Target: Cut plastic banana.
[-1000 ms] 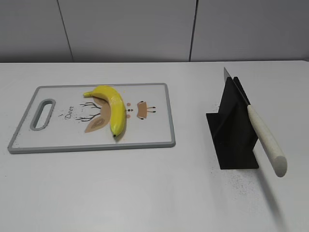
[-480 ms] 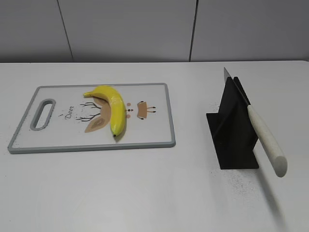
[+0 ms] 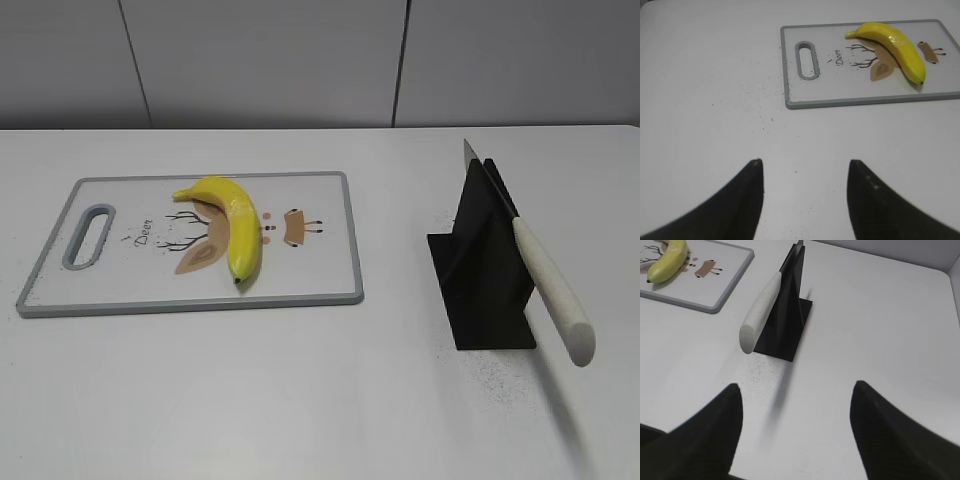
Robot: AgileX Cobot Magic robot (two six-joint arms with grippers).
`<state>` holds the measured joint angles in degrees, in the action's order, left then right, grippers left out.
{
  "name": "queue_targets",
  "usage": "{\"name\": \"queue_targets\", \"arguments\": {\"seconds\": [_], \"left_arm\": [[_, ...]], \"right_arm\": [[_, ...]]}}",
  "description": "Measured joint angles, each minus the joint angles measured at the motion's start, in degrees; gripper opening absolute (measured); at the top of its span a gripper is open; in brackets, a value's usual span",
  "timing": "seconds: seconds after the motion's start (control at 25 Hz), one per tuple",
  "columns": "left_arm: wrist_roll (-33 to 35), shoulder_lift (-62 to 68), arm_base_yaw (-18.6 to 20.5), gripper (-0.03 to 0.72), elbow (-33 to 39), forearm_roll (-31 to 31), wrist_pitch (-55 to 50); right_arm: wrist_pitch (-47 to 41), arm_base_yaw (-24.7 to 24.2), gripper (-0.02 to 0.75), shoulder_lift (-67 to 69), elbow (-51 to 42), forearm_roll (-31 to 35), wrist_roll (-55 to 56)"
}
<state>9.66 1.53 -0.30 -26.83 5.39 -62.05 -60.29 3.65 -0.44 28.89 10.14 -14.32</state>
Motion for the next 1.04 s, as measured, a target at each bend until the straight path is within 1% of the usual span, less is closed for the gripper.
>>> {"name": "queue_targets", "arguments": {"seconds": [1.04], "left_arm": [[0.0,0.0,0.0,0.526,0.0,0.0,0.0]], "right_arm": [[0.0,0.0,0.510,0.0,0.0,0.0,0.1]]}}
